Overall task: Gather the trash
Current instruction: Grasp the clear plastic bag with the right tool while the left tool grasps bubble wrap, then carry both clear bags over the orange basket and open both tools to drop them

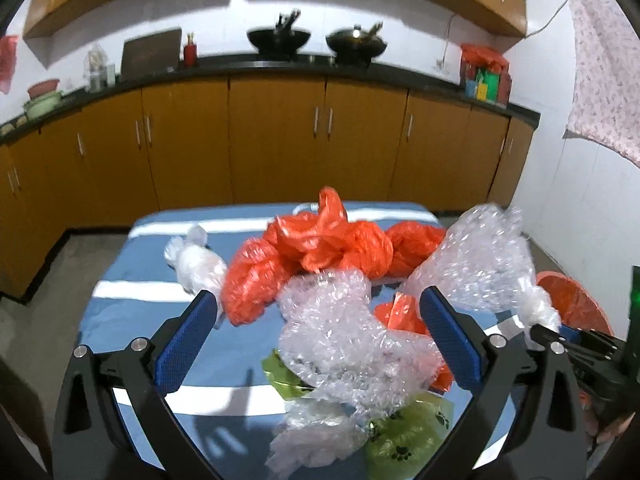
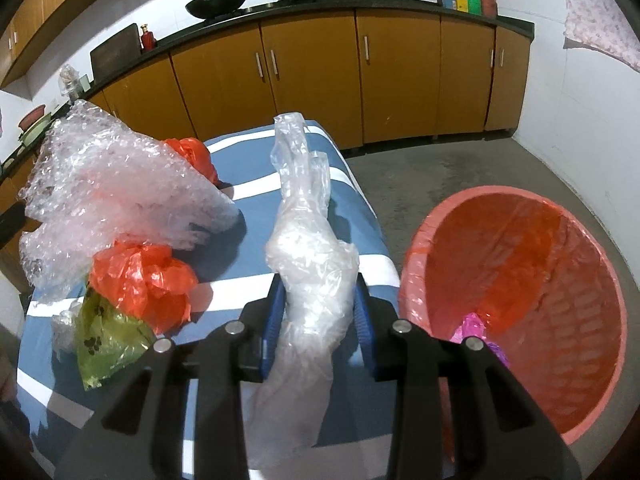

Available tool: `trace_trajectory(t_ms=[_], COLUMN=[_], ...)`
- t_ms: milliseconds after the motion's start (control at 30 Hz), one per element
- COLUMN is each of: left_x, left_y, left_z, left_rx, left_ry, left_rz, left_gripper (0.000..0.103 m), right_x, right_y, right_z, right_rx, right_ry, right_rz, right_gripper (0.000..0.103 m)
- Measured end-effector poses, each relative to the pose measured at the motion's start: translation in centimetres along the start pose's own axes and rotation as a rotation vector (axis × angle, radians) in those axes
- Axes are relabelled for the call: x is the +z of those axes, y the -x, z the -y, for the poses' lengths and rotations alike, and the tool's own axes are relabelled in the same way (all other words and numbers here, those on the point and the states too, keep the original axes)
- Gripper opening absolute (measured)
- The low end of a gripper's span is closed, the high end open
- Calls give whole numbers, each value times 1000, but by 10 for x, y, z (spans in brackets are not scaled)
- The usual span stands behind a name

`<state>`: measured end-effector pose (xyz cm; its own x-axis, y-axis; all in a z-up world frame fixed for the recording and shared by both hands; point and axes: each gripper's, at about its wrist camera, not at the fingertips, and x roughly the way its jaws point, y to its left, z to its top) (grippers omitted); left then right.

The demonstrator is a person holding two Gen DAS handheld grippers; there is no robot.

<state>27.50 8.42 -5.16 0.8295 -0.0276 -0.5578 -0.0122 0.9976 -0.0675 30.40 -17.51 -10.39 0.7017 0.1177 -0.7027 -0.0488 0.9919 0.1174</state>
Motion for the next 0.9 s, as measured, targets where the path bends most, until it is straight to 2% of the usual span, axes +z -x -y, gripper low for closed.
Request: trace_trajectory(t_ms=[167, 267, 367, 433, 533, 633, 900], left_x=[-10, -16, -21, -24, -25, -25, -24], left_y=[-23, -28, -30, -30, -26, -16, 23], left_z=[-1, -6, -10, -12, -16, -19, -27], left_rx=[23, 27, 17, 3, -21, -41, -47], left_ry=[-10, 0, 11, 15, 24, 29, 14], left_rz=[-111, -146, -173, -186, -189, -176, -120], left_gripper=[81, 71, 52, 35, 21, 15, 13], right_x=[-6, -9, -9, -9, -10, -11, -14], right_y=[2, 4, 7, 8, 12, 19, 41], right_z=[4, 5, 6, 4, 4, 3, -1], right_rx=[-5, -4, -4, -2, 3, 11, 40], right_ry=[1, 4, 6, 5, 3, 2, -4], right_rz=[-8, -8, -6, -4, 2, 10, 31], right_gripper=[34, 34, 34, 34, 34, 34, 34])
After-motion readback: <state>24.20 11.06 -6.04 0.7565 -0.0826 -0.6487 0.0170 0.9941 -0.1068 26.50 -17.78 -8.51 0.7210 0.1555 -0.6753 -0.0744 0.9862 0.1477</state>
